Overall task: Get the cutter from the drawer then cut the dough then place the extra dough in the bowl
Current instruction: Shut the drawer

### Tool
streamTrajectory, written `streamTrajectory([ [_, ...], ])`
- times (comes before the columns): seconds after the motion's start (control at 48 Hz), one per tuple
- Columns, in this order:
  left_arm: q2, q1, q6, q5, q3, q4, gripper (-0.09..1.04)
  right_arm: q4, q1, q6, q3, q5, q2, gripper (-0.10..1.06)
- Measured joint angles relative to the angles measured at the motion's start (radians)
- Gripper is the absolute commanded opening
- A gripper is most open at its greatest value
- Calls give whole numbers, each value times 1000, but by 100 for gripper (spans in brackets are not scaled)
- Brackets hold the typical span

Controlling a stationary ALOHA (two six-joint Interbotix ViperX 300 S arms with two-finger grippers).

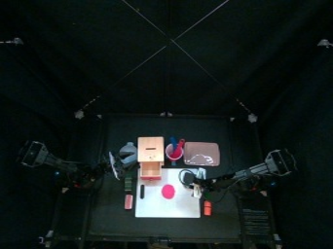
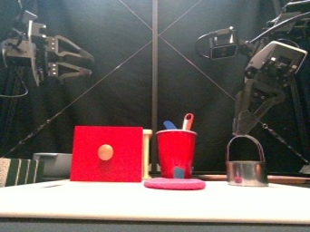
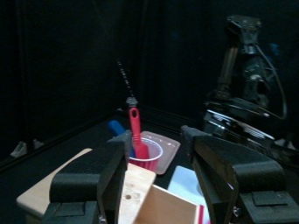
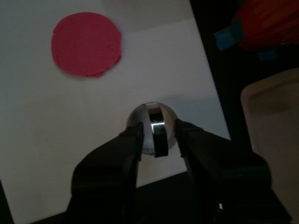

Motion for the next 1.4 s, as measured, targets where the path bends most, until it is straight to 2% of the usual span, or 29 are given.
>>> streamTrajectory([
  [0.208,0,83,-2,38,-25,-44,85,-23,0,0,-20,-3,2,79],
  [0.375,0,235,9,158,-80,-38,85,-123,-6,2,-106,-61,37,78],
  [0.542,2,462,11,482,-189,43,84,-209,-15,0,-201,-156,133,74],
  [0.667,9,637,15,795,-302,155,78,-218,-21,-3,-276,-206,215,63],
  [0.812,29,781,14,1054,-417,284,63,-219,-21,-8,-345,-227,299,45],
  [0.938,71,839,17,1192,-497,385,49,-219,-23,-9,-393,-244,353,33],
  [1.021,115,853,17,1269,-546,453,45,-219,-23,-9,-426,-259,390,30],
  [1.396,433,856,20,1572,-811,709,45,-212,-31,-9,-558,-272,561,30],
])
